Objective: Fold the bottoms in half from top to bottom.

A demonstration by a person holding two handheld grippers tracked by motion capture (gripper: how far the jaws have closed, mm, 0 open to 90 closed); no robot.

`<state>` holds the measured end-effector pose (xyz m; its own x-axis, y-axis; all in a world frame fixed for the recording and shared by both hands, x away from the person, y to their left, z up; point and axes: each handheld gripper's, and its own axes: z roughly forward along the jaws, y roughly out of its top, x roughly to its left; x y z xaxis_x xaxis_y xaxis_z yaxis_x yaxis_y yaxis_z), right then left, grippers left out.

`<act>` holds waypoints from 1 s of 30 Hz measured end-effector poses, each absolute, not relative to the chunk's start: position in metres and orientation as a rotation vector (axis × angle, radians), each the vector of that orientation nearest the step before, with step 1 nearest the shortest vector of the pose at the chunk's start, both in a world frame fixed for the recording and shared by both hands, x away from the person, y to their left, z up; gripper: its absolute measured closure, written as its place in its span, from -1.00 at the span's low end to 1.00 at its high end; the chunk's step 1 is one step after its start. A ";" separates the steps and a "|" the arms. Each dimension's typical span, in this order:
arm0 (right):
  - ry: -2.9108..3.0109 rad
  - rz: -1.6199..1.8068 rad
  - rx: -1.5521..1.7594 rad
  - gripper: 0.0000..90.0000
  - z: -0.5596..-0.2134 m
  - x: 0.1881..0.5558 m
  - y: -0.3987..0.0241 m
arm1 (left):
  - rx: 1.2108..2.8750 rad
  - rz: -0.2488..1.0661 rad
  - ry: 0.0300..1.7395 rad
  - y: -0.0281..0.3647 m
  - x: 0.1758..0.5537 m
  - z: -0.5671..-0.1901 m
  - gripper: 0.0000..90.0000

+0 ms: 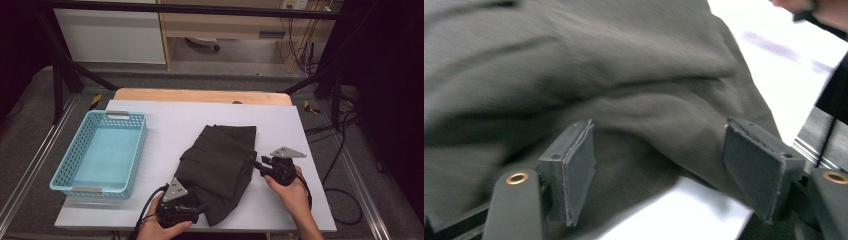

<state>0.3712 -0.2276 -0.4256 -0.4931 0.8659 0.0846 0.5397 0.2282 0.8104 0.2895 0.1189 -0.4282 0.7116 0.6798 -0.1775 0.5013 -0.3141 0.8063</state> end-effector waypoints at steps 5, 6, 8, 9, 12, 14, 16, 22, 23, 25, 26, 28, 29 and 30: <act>2.145 1.236 1.260 0.64 -0.423 0.337 -0.217 | 1.948 0.288 0.937 0.136 0.297 -0.421 -0.36; 2.154 1.245 1.237 0.68 -0.420 0.331 -0.213 | 1.942 0.299 0.943 0.139 0.298 -0.420 -0.35; 2.176 1.267 1.205 0.76 -0.416 0.323 -0.204 | 1.932 0.326 0.963 0.145 0.302 -0.420 -0.35; 2.188 1.281 1.177 0.77 -0.413 0.319 -0.198 | 1.929 0.329 0.974 0.148 0.304 -0.420 -0.34; 2.243 1.312 1.113 0.78 -0.409 0.311 -0.178 | 1.920 0.342 0.998 0.154 0.308 -0.422 -0.34; 2.287 1.312 1.077 0.76 -0.409 0.306 -0.164 | 1.929 0.362 1.003 0.156 0.310 -0.424 -0.35; 2.330 1.310 1.042 0.72 -0.411 0.301 -0.150 | 1.931 0.383 1.005 0.158 0.312 -0.425 -0.35; 2.407 1.317 0.981 0.49 -0.418 0.289 -0.123 | 1.906 0.394 1.033 0.166 0.316 -0.427 -0.36; 2.422 1.308 0.973 0.36 -0.420 0.287 -0.119 | 1.904 0.397 1.038 0.167 0.317 -0.427 -0.36; 2.453 1.289 0.972 0.15 -0.425 0.284 -0.112 | 1.902 0.397 1.046 0.169 0.319 -0.429 -0.36; 2.468 1.281 0.972 0.06 -0.428 0.283 -0.108 | 1.905 0.400 1.047 0.170 0.320 -0.430 -0.36; 2.476 1.263 0.962 -0.12 -0.431 0.281 -0.104 | 1.903 0.402 1.057 0.172 0.323 -0.431 -0.36; 2.474 1.257 0.960 -0.20 -0.433 0.280 -0.101 | 1.900 0.399 1.062 0.173 0.324 -0.432 -0.37; 2.471 1.255 0.963 -0.28 -0.435 0.279 -0.099 | 1.903 0.400 1.061 0.174 0.325 -0.432 -0.37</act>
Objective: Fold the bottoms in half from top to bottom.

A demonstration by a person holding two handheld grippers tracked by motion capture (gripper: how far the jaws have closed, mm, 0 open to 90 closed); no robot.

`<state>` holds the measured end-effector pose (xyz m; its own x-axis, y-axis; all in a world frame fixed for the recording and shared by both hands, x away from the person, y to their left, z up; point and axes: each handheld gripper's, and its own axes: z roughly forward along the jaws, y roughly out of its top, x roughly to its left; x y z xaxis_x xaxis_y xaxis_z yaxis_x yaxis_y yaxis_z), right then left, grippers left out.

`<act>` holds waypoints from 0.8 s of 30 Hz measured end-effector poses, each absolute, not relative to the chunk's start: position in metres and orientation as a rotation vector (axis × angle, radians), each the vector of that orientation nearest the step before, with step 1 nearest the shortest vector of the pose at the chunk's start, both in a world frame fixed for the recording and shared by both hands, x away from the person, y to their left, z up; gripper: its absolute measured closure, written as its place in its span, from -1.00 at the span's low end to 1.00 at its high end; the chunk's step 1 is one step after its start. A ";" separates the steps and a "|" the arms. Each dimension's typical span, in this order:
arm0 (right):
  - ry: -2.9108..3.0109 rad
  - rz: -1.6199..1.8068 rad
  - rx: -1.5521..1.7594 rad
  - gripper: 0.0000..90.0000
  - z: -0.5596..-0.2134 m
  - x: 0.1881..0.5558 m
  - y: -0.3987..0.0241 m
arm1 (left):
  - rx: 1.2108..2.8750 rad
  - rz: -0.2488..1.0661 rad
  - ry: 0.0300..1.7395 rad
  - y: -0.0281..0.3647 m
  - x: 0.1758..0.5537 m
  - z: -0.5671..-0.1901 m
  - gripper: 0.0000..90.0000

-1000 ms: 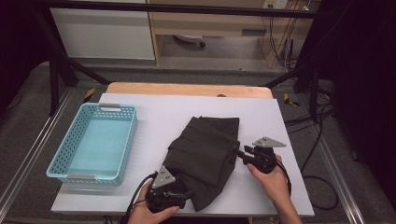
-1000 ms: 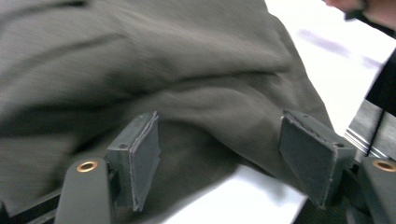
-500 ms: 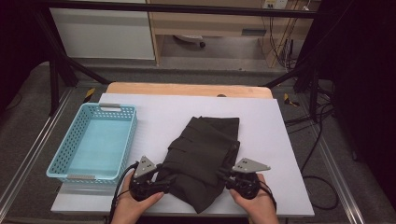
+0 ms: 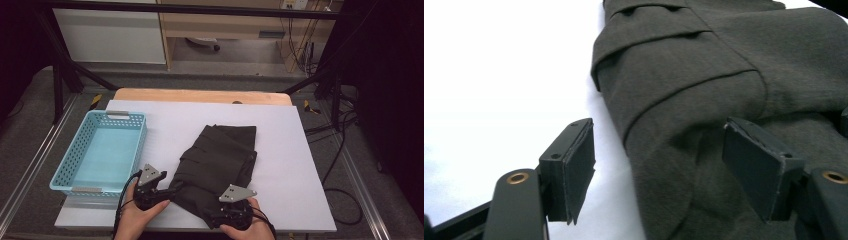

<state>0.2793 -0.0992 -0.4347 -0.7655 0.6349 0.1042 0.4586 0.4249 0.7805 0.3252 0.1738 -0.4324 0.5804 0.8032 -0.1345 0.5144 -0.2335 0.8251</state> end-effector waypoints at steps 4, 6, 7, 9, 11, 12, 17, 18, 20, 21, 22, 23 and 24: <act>2.465 1.227 0.972 -0.54 -0.441 0.278 -0.091 | 1.910 0.392 1.065 0.176 0.329 -0.435 -0.37; 2.474 1.194 0.970 -0.63 -0.445 0.278 -0.086 | 1.913 0.392 1.070 0.176 0.331 -0.436 -0.37; 2.482 1.177 0.966 -0.68 -0.448 0.278 -0.084 | 1.916 0.389 1.068 0.175 0.331 -0.437 -0.37; 2.487 1.138 0.955 -0.72 -0.454 0.277 -0.079 | 1.919 0.392 1.066 0.175 0.332 -0.438 -0.37; 2.472 1.115 0.947 -0.74 -0.457 0.276 -0.076 | 1.923 0.389 1.059 0.174 0.332 -0.438 -0.37; 2.470 1.108 0.938 -0.75 -0.458 0.275 -0.076 | 1.926 0.391 1.058 0.174 0.333 -0.439 -0.38; 2.455 1.037 0.885 -0.42 -0.458 0.275 -0.077 | 1.925 0.385 1.052 0.174 0.335 -0.439 -0.37; 2.451 1.034 0.888 -0.25 -0.457 0.276 -0.079 | 1.926 0.384 1.051 0.174 0.335 -0.439 -0.37; 2.428 1.027 0.899 0.34 -0.454 0.281 -0.090 | 1.929 0.380 1.044 0.174 0.335 -0.439 -0.37; 2.428 1.027 0.899 0.34 -0.454 0.281 -0.090 | 1.930 0.377 1.040 0.173 0.335 -0.439 -0.37; 2.428 1.042 0.915 0.48 -0.454 0.283 -0.093 | 1.929 0.374 1.037 0.172 0.334 -0.439 -0.37; 2.431 1.043 0.913 0.60 -0.453 0.285 -0.096 | 1.934 0.371 1.033 0.172 0.334 -0.440 -0.37; 2.439 1.045 0.914 0.67 -0.452 0.286 -0.098 | 1.938 0.368 1.028 0.171 0.334 -0.440 -0.37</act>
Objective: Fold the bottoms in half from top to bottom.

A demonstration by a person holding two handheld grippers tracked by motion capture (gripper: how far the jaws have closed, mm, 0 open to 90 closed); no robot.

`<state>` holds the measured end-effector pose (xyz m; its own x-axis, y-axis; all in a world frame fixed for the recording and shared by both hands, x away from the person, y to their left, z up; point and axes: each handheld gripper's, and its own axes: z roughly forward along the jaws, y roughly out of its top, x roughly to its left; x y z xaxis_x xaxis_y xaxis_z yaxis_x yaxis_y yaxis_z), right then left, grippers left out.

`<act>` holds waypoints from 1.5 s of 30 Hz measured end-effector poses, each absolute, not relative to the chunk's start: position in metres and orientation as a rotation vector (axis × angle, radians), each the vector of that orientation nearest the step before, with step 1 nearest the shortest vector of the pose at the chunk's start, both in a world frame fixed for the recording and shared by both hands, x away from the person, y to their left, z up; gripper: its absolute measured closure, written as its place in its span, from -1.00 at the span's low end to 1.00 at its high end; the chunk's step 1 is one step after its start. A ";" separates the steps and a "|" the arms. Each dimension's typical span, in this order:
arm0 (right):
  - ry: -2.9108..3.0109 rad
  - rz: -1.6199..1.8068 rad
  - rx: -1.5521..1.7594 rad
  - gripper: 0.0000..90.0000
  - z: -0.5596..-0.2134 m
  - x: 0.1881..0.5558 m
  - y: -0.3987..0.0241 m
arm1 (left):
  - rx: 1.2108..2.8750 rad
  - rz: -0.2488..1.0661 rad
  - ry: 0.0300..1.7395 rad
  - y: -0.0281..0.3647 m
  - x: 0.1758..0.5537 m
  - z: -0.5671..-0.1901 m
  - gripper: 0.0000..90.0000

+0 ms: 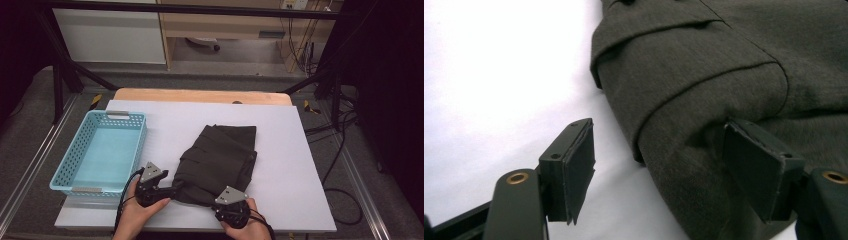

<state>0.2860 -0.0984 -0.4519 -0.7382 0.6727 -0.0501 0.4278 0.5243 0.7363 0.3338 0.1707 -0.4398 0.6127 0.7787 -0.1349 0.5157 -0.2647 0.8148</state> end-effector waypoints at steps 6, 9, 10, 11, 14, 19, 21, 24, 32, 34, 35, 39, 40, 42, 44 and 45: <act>2.479 1.039 0.898 0.78 -0.447 0.289 -0.113 | 1.952 0.348 0.997 0.160 0.331 -0.442 -0.37; 2.485 1.020 0.905 0.79 -0.445 0.290 -0.127 | 1.967 0.332 0.958 0.153 0.330 -0.444 -0.36; 2.492 1.019 0.904 0.79 -0.444 0.291 -0.132 | 1.969 0.329 0.948 0.150 0.330 -0.444 -0.36; 2.500 1.026 0.897 0.78 -0.445 0.293 -0.136 | 1.972 0.326 0.934 0.146 0.331 -0.445 -0.34; 2.504 1.058 0.895 0.74 -0.447 0.296 -0.141 | 1.991 0.324 0.896 0.136 0.337 -0.448 -0.18; 2.458 1.062 0.903 0.65 -0.452 0.292 -0.139 | 2.032 0.352 0.906 0.135 0.341 -0.453 0.24; 2.452 1.048 0.895 0.66 -0.452 0.291 -0.137 | 2.043 0.341 0.903 0.136 0.342 -0.454 0.43; 2.448 1.052 0.875 0.68 -0.453 0.293 -0.136 | 2.051 0.322 0.895 0.138 0.341 -0.454 0.66; 2.463 1.068 0.855 0.72 -0.454 0.295 -0.138 | 2.088 0.341 0.886 0.140 0.330 -0.448 0.77; 2.469 1.072 0.852 0.73 -0.453 0.297 -0.137 | 2.093 0.347 0.885 0.141 0.326 -0.446 0.77; 2.474 1.073 0.851 0.73 -0.453 0.297 -0.137 | 2.095 0.345 0.885 0.143 0.324 -0.446 0.77; 2.492 1.073 0.832 0.74 -0.452 0.300 -0.134 | 2.103 0.337 0.895 0.148 0.317 -0.446 0.77; 2.496 1.074 0.824 0.74 -0.452 0.301 -0.133 | 2.103 0.337 0.900 0.150 0.315 -0.445 0.77; 2.505 1.073 0.818 0.74 -0.452 0.304 -0.130 | 2.108 0.334 0.907 0.153 0.313 -0.444 0.77; 2.514 1.072 0.800 0.75 -0.451 0.306 -0.126 | 2.119 0.334 0.911 0.155 0.311 -0.443 0.77; 2.518 1.075 0.798 0.75 -0.451 0.307 -0.125 | 2.119 0.330 0.916 0.157 0.310 -0.442 0.77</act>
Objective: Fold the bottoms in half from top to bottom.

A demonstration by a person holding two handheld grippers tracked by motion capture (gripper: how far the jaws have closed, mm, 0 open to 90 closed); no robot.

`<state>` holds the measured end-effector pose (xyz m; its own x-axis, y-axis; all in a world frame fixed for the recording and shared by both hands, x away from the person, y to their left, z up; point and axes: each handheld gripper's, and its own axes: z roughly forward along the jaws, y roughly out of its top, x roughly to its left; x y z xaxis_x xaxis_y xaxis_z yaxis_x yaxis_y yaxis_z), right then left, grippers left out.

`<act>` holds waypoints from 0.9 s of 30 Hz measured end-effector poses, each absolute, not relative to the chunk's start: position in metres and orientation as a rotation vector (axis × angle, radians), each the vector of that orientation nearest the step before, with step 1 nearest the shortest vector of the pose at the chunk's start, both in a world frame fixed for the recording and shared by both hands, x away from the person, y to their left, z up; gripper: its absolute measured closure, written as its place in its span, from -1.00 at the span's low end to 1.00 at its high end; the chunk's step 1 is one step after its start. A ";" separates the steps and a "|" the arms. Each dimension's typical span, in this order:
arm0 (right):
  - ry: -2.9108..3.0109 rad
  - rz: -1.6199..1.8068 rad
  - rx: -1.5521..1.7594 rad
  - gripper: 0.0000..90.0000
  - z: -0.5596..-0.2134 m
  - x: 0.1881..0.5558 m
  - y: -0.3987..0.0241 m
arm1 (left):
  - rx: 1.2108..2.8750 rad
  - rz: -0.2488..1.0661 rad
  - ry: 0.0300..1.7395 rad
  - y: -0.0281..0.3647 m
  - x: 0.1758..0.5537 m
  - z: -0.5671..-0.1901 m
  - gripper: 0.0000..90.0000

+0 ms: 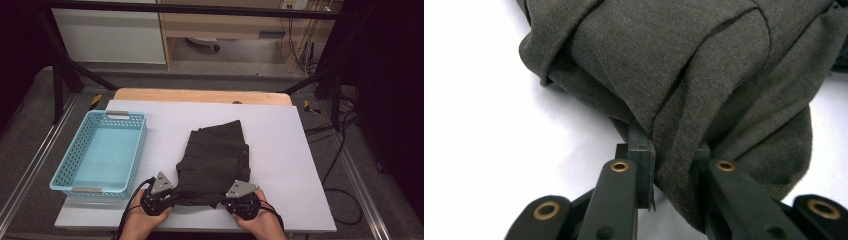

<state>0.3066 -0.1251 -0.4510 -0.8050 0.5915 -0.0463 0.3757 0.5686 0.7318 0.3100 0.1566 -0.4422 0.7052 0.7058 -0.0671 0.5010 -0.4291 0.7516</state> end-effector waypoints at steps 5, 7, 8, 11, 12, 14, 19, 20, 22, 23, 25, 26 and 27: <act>2.531 1.073 0.772 0.74 -0.450 0.306 -0.122 | 2.114 0.335 0.909 0.160 0.305 -0.444 0.76; 2.528 1.068 0.772 0.74 -0.450 0.304 -0.122 | 2.087 0.330 0.914 0.161 0.305 -0.448 0.71; 2.526 1.073 0.771 0.74 -0.450 0.303 -0.122 | 2.077 0.327 0.919 0.161 0.306 -0.449 0.66; 2.518 1.091 0.782 0.70 -0.451 0.300 -0.125 | 2.078 0.355 0.909 0.157 0.306 -0.446 0.54; 2.516 1.099 0.792 0.67 -0.451 0.299 -0.126 | 2.078 0.355 0.908 0.157 0.306 -0.446 0.52; 2.506 1.113 0.810 0.54 -0.452 0.296 -0.129 | 2.087 0.359 0.908 0.155 0.305 -0.446 0.48; 2.475 1.117 0.840 0.18 -0.451 0.287 -0.133 | 2.079 0.354 0.915 0.157 0.305 -0.445 0.43; 2.469 1.112 0.840 0.12 -0.450 0.285 -0.134 | 2.079 0.353 0.916 0.157 0.305 -0.445 0.43; 2.455 1.109 0.849 0.01 -0.450 0.282 -0.136 | 2.077 0.353 0.921 0.157 0.305 -0.446 0.41; 2.447 1.107 0.859 -0.04 -0.450 0.281 -0.137 | 2.076 0.354 0.923 0.157 0.305 -0.446 0.39; 2.426 1.101 0.875 -0.16 -0.450 0.278 -0.140 | 2.074 0.355 0.923 0.156 0.305 -0.446 0.37; 2.409 1.096 0.888 -0.23 -0.450 0.277 -0.141 | 2.074 0.355 0.923 0.156 0.305 -0.446 0.36; 2.399 1.085 0.903 -0.30 -0.450 0.277 -0.143 | 2.074 0.355 0.923 0.155 0.305 -0.446 0.35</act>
